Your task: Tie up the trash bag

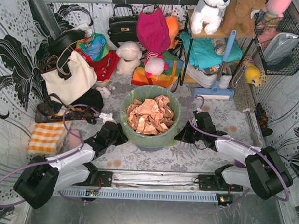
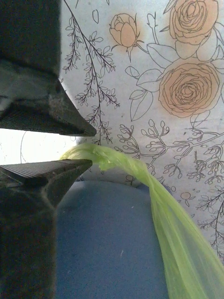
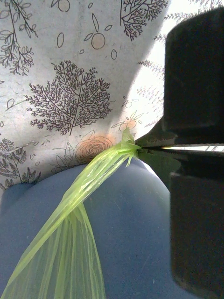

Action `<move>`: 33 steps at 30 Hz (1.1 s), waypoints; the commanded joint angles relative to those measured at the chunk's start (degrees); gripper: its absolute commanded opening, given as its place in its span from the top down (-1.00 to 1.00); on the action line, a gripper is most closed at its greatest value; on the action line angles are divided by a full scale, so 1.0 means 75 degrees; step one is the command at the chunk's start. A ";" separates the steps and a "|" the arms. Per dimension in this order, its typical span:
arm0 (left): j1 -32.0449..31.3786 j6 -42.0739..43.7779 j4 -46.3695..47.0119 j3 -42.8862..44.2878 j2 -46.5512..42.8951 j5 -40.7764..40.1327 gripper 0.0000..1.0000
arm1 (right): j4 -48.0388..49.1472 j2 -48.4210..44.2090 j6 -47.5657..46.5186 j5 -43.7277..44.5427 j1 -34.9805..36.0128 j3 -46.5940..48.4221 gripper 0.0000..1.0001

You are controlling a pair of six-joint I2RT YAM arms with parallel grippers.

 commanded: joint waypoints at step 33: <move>0.0001 -0.0477 -0.4608 0.2288 -0.2286 -0.1522 1.00 | -0.0837 -0.3536 0.0026 0.0896 -0.0037 -0.0027 1.00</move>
